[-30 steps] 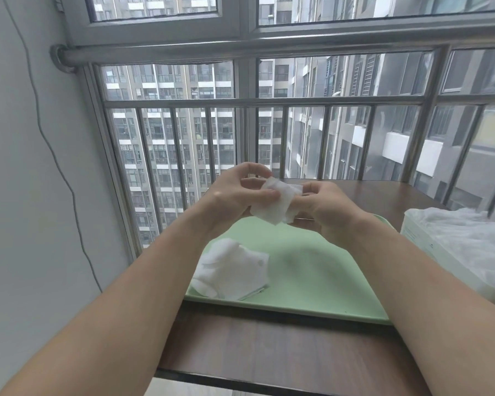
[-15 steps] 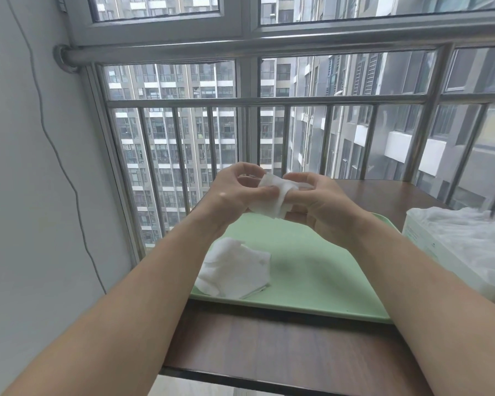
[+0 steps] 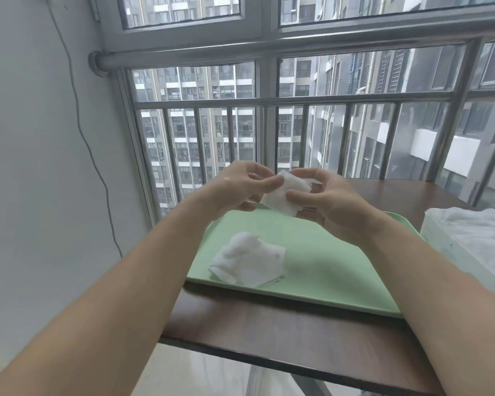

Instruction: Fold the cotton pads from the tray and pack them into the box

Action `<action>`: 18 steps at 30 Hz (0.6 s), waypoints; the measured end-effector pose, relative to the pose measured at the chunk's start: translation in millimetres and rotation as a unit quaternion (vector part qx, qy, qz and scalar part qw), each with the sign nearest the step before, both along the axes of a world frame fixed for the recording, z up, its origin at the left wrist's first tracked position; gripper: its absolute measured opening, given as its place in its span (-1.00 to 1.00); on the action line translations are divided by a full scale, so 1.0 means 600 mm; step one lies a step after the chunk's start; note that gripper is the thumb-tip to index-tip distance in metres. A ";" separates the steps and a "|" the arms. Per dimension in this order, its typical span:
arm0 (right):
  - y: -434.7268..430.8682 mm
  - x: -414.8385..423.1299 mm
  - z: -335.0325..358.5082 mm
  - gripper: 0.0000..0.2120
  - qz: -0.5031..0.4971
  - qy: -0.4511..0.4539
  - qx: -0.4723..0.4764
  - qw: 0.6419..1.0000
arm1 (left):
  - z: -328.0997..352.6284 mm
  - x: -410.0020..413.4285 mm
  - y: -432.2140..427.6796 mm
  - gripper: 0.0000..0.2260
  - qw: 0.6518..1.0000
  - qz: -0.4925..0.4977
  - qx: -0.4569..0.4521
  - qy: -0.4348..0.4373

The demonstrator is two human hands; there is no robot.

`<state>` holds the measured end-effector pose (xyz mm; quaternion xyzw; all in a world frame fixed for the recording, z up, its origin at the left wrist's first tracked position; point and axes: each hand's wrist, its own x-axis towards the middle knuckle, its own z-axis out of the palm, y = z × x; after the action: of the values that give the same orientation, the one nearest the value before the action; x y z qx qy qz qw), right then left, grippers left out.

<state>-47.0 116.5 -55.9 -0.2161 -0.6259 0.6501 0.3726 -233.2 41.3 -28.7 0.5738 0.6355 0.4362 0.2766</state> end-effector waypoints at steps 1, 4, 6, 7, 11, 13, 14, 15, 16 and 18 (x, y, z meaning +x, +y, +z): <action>-0.002 -0.001 0.000 -0.51 0.004 -0.007 0.002 1.000 | 0.001 -0.007 -0.008 -0.79 1.000 -0.007 -0.006 0.019; -0.006 -0.008 -0.006 -0.51 0.007 -0.034 0.016 0.999 | -0.006 -0.030 -0.030 -0.90 0.983 -0.044 -0.070 0.164; -0.008 -0.011 -0.009 -0.51 0.007 -0.059 0.030 0.998 | -0.015 -0.039 -0.043 -0.76 0.954 -0.081 -0.150 0.246; -0.009 -0.012 -0.011 -0.51 0.008 -0.074 0.038 0.997 | -0.020 -0.042 -0.049 -0.69 0.945 -0.092 -0.181 0.257; -0.013 -0.013 -0.018 -0.51 0.019 -0.117 0.052 0.992 | -0.031 -0.041 -0.060 -0.58 0.940 -0.090 -0.195 0.267; -0.015 -0.013 -0.019 -0.51 0.022 -0.124 0.054 0.991 | -0.034 -0.038 -0.063 -0.57 0.939 -0.069 -0.179 0.284; -0.014 -0.014 -0.019 -0.51 0.022 -0.124 0.054 0.991 | -0.034 -0.037 -0.064 -0.57 0.943 -0.060 -0.169 0.280; -0.014 -0.014 -0.019 -0.52 0.021 -0.123 0.055 0.991 | -0.034 -0.035 -0.065 -0.57 0.949 -0.054 -0.157 0.268; -0.012 -0.013 -0.018 -0.54 0.020 -0.124 0.057 0.990 | -0.035 -0.034 -0.065 -0.56 0.955 -0.049 -0.143 0.255; -0.009 -0.013 -0.018 -0.57 0.013 -0.129 0.065 0.989 | -0.033 -0.035 -0.066 -0.55 0.965 -0.036 -0.113 0.236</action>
<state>-54.5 111.1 -66.7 -0.2650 -0.7128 0.5794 0.2933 -254.4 1.8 -48.7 0.6482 0.7066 0.2037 0.1975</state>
